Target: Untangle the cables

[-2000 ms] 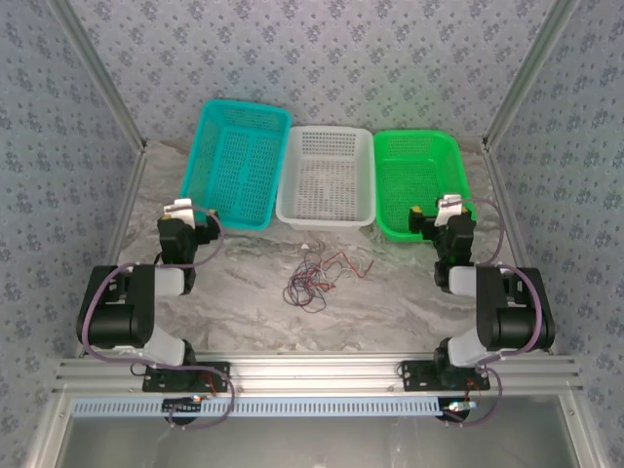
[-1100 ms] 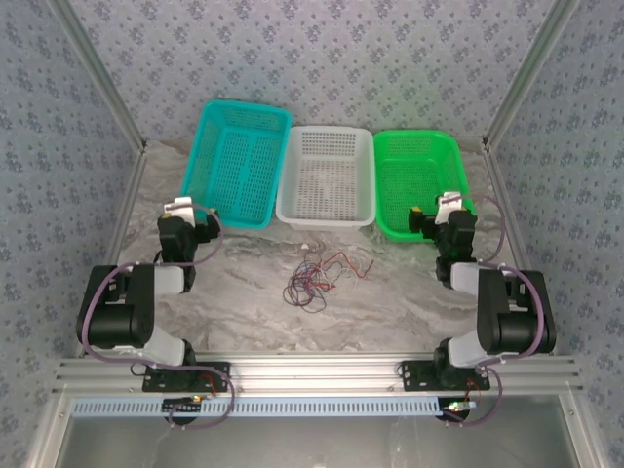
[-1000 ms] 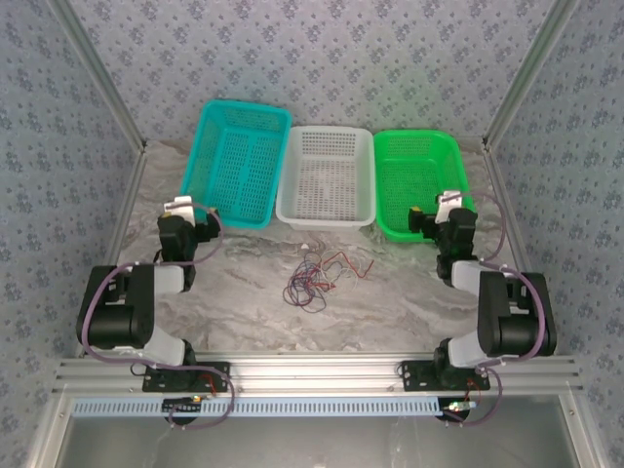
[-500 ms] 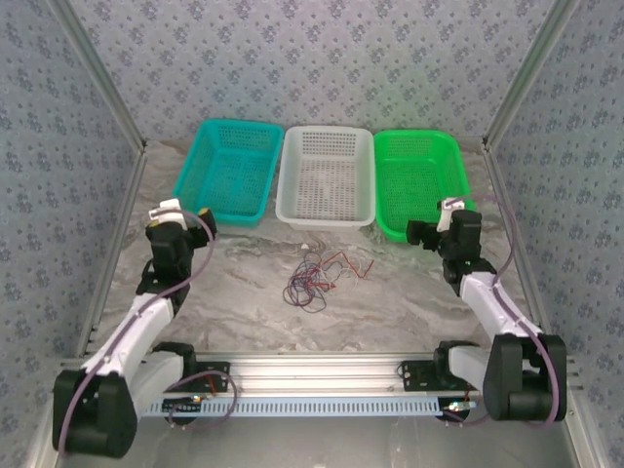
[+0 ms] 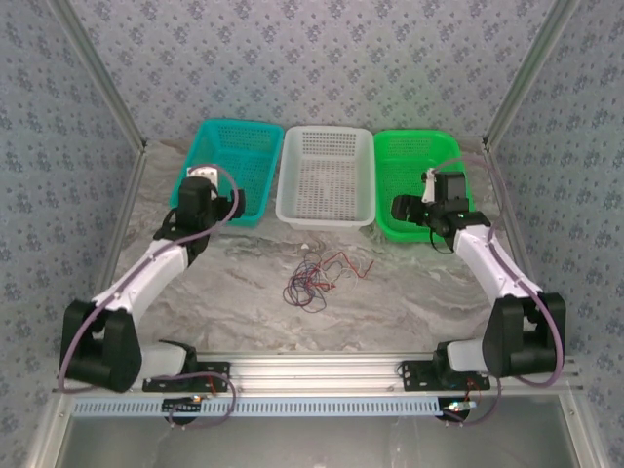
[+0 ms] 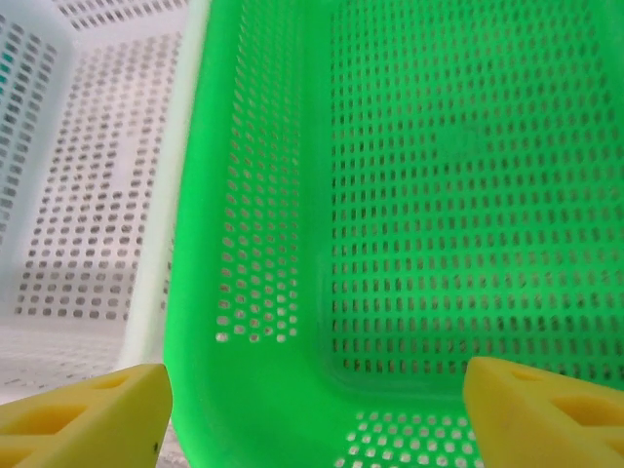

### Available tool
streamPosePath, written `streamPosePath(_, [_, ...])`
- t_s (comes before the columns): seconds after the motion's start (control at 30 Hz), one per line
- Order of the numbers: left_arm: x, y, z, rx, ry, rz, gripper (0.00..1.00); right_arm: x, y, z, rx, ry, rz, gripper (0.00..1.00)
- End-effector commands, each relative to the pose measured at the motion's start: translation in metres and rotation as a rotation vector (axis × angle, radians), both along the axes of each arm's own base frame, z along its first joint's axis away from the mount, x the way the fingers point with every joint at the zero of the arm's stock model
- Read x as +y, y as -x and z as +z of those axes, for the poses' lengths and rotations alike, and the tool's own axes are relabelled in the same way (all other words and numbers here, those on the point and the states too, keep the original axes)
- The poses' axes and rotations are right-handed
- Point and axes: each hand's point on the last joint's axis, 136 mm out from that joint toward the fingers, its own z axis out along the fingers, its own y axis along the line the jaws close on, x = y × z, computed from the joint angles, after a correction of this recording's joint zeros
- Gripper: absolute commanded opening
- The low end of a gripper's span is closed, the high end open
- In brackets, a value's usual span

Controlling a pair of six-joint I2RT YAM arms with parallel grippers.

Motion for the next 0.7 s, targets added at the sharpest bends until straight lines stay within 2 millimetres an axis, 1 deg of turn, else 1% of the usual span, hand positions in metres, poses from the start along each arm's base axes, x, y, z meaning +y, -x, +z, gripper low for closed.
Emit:
streamPosePath(0.0, [-0.015,-0.006,-0.023,0.115,-0.024,-0.074,0.94,0.009,0.009,-0.013,0.109,-0.054,-0.007,0.8])
streamPosePath(0.07, [-0.018,-0.008,-0.034,0.159,-0.019,-0.082,0.91,0.007,0.01,-0.018,0.131,-0.05,-0.023,0.79])
streamPosePath(0.17, [-0.023,-0.006,-0.047,0.201,0.005,-0.099,0.85,0.006,0.013,-0.023,0.155,-0.044,-0.033,0.79])
streamPosePath(0.3, [-0.034,0.004,-0.061,0.245,0.064,-0.144,0.77,0.006,0.019,-0.03,0.182,-0.043,-0.028,0.79])
streamPosePath(0.37, [-0.039,0.011,-0.065,0.263,0.096,-0.159,0.74,0.006,0.022,-0.035,0.195,-0.041,-0.027,0.79])
streamPosePath(0.5, [-0.046,0.027,-0.068,0.277,0.133,-0.171,0.73,0.005,0.027,-0.038,0.203,-0.034,-0.025,0.79])
streamPosePath(0.67, [-0.059,0.046,-0.068,0.268,0.14,-0.206,0.73,0.005,0.031,-0.03,0.18,-0.033,-0.011,0.79])
